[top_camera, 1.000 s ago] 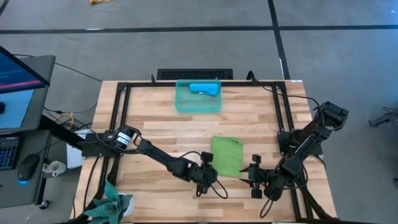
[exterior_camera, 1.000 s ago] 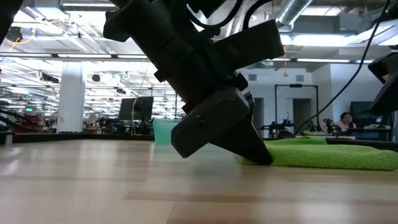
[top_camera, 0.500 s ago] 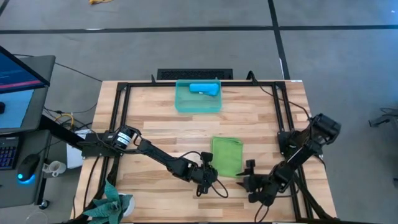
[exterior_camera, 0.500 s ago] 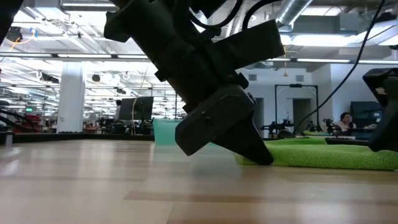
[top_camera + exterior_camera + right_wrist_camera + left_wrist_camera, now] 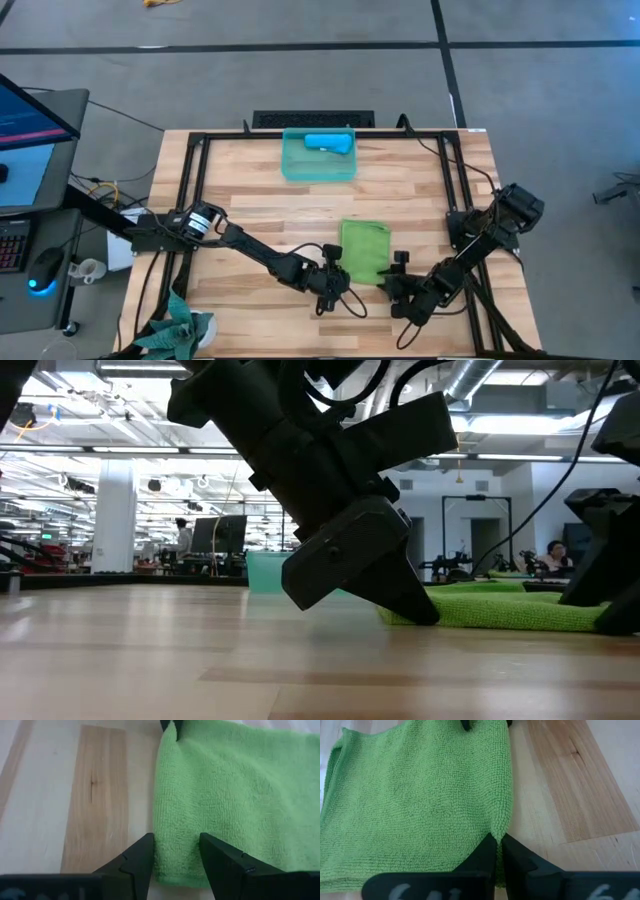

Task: Roll microfiber towels into tight, uniform cylinder then place into a basket
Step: Roll the green microfiber cloth

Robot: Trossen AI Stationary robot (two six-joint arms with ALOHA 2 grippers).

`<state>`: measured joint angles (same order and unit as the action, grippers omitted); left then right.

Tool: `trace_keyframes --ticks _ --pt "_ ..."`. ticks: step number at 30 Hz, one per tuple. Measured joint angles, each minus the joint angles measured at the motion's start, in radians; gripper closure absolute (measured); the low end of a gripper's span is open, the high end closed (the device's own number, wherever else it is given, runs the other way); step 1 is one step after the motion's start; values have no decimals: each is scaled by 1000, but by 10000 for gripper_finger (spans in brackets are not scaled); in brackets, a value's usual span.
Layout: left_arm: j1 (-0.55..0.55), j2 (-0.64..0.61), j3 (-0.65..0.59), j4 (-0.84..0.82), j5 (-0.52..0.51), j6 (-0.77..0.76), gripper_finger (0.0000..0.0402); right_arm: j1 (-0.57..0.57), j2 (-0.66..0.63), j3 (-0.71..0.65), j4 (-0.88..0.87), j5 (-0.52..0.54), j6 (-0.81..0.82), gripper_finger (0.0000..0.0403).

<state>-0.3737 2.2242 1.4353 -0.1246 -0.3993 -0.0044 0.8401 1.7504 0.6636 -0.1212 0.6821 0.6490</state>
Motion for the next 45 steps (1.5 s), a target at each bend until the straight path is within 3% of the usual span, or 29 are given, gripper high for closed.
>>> trace_keyframes --ticks 5,10,15,18,31,39,45 --pt "0 -1 3 -10 5 -8 395 -20 -2 -1 1 -38 59 243" --pt "2 -2 65 -136 54 -61 395 -38 -5 0 16 -108 57 317" --pt "1 -1 115 -195 204 -128 395 -40 -10 -4 73 -146 9 389" --pt "-4 -1 141 -240 277 -163 395 -42 -29 4 103 -210 -12 383" --pt "-83 0 271 -414 299 -227 395 -25 -43 130 107 -482 -29 385" --pt "-106 -1 300 -439 293 -326 395 8 -44 174 89 -475 -122 396" --pt "-68 -2 299 -461 250 -438 395 -13 -45 174 18 -452 -50 383"
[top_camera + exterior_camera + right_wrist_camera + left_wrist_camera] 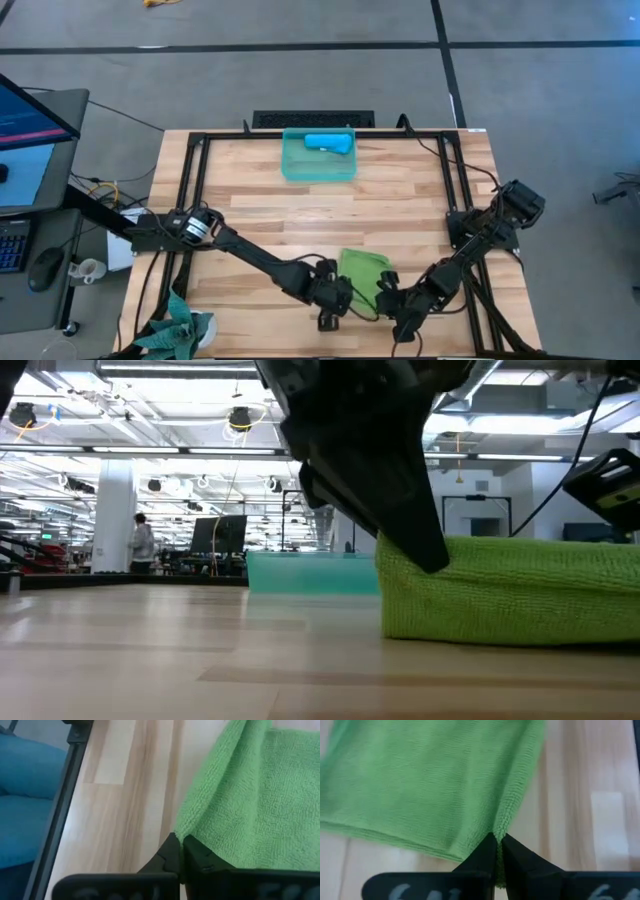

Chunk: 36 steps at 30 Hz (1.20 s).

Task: Roll microfiber towels into tight, uniform cylinder then place into a basket
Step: Roll the green microfiber cloth

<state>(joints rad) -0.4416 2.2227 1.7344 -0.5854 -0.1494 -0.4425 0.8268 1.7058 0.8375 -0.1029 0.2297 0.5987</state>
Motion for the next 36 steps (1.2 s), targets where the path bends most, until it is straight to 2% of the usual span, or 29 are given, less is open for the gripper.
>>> trace_keyframes --ticks 5,13,22,28,36 --pt "17 0 0 -6 3 -28 395 1 -1 0 10 -5 3 396" --pt "-23 -3 1 10 154 -37 395 7 -2 0 139 -96 4 392" --pt "-58 -3 1 31 151 -68 395 10 -2 0 152 -98 92 386" --pt "-37 -3 0 30 135 -71 395 17 0 0 134 -98 110 397" --pt "-24 -3 0 52 118 -105 395 31 1 1 112 -89 165 390"
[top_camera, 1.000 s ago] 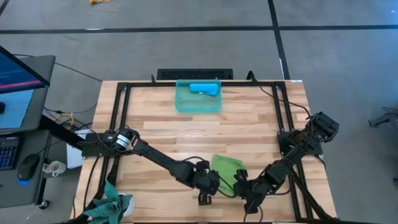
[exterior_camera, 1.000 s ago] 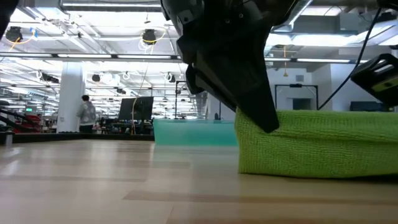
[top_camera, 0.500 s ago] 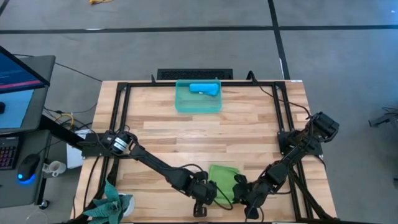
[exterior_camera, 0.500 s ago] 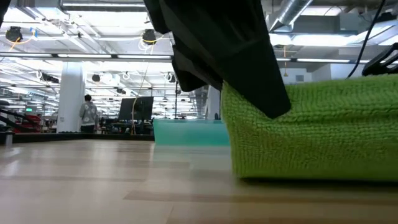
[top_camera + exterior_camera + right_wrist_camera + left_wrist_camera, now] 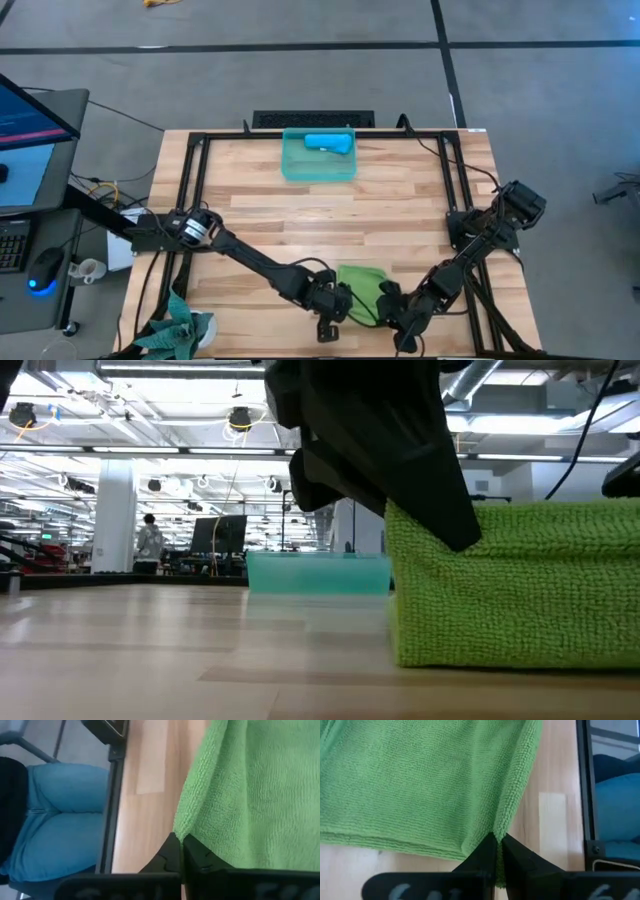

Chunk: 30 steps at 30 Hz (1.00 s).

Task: Roll microfiber towels into tight, uniform cylinder then place into a basket
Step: Roll the green microfiber cloth

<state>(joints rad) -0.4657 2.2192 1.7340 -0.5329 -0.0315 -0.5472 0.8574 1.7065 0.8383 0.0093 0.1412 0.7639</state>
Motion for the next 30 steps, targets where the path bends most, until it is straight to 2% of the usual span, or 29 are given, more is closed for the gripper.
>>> trace_keyframes --ticks 4,9,16,21,25,28,30 --pt "13 0 0 4 -18 -42 395 -1 0 0 -53 15 77 396" --pt "26 5 0 -17 -55 -97 395 -4 0 1 -120 52 173 385" --pt "29 9 -16 -15 -50 -117 395 -8 1 0 -105 37 179 397" --pt "23 9 -14 -5 95 -118 395 8 1 0 -4 -8 163 386" --pt "12 7 -8 1 177 -103 395 15 2 2 -1 -24 180 390" --pt "15 7 -7 1 187 -73 395 15 2 2 -20 -24 187 395" --pt "25 7 -7 -12 155 -70 395 12 1 2 -32 -23 188 393"
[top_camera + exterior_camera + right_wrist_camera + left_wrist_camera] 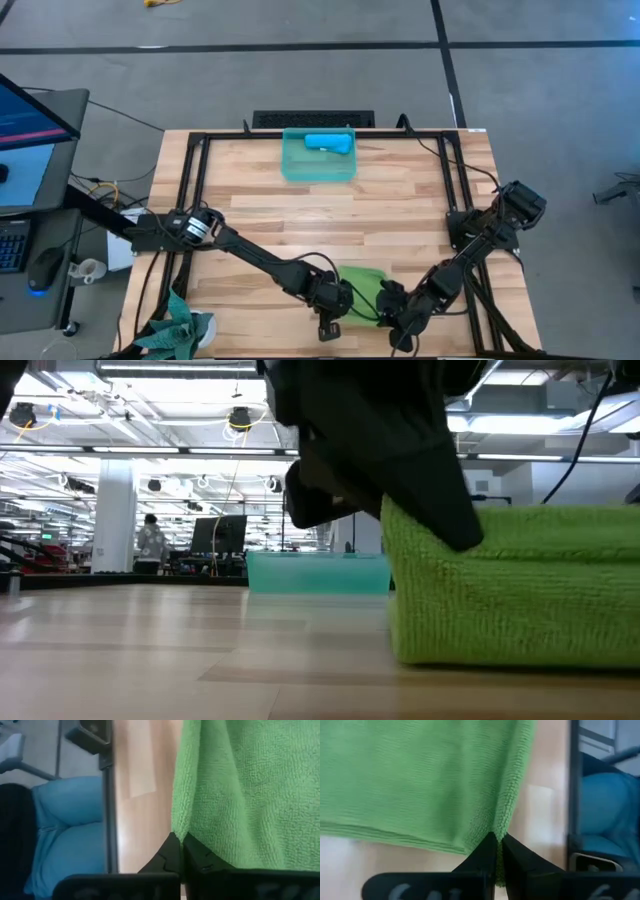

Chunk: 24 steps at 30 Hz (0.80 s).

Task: Roll microfiber towels into tight, uniform cylinder then place into a basket
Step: Roll the green microfiber cloth

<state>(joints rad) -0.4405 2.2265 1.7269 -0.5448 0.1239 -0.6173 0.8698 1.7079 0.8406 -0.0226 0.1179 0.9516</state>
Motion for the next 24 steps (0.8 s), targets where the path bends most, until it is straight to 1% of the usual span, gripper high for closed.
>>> trace_keyframes --ticks 4,7,10,13,16,21,24 --pt "35 0 -1 -55 -37 -21 395 -20 0 -1 -37 17 20 383" --pt "61 0 -1 -86 -60 -25 395 -45 0 -1 -90 24 39 389" --pt "79 0 -13 -80 -65 -28 395 -63 0 -2 -126 28 52 396" --pt "85 0 -13 -82 -65 -27 395 -66 0 -2 -127 32 59 392" --pt "86 0 -13 -86 -75 -27 395 -68 0 -2 -148 54 100 386" --pt "87 0 -14 -105 -116 -27 395 -88 0 -2 -189 74 132 396" --pt "89 0 -14 -111 -139 -27 395 -108 0 -2 -202 67 151 394"
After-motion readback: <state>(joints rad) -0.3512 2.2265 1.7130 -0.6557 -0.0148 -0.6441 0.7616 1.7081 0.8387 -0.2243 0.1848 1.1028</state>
